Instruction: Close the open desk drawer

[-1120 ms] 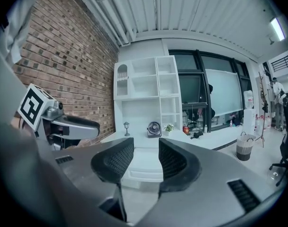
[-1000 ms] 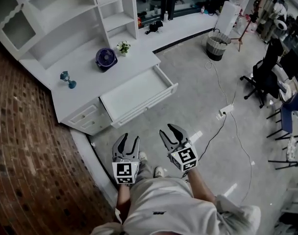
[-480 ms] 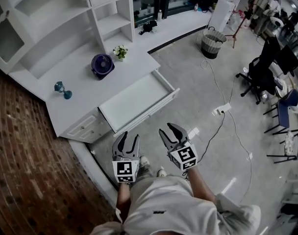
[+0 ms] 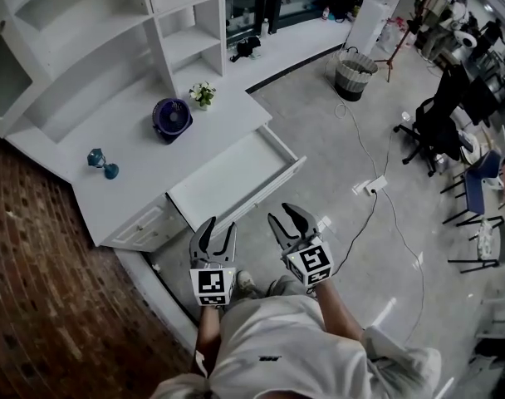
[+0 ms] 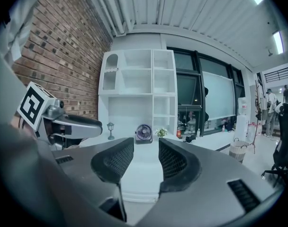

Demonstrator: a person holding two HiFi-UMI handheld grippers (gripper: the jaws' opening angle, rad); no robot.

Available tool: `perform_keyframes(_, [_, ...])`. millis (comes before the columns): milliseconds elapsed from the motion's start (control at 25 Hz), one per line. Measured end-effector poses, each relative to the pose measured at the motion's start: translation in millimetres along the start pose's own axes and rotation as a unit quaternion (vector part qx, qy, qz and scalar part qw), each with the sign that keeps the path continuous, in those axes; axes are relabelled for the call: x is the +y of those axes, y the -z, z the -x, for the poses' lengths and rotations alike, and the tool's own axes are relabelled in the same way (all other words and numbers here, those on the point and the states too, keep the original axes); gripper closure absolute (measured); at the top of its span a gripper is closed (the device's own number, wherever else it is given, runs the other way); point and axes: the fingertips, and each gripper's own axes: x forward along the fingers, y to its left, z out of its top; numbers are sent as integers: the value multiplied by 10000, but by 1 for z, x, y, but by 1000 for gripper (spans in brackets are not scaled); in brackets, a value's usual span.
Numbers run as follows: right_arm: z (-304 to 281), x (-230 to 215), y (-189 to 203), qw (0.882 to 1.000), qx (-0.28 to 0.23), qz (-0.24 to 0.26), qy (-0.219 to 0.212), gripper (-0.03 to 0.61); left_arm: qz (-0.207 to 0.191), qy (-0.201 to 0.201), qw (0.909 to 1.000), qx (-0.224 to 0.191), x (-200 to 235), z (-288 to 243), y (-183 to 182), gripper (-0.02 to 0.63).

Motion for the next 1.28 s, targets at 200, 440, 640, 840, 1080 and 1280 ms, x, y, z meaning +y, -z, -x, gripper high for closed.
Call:
perform_keyframes(200, [-18,-8,-10,10000,-59,23,33,432,-1,-13,10000,-43,11,-19,0,420])
perform_keyframes(440, [-40,-27,-9,9999,-93,24,-128,432,-61,-130,9999,-82,15,-46,-5,422])
perform_keyframes(640, [-64,-52,-11,9986,-50,20,-534,432,-23,-466,9989,-68,17,-77,-11,422])
perform_keyframes(840, [-91,-89,-7,9952,62,59,-976,433,90,-905,9958,32,14,-112,-9,423])
perform_keyframes(1080, [-120,-122,1,9878,257,103,-1532,432,292,-1459,9886,208,8,-147,-2,426])
perform_keyframes(1280, [-139,-142,27,9787,531,186,-1977,431,532,-1889,9799,369,3,-172,18,433])
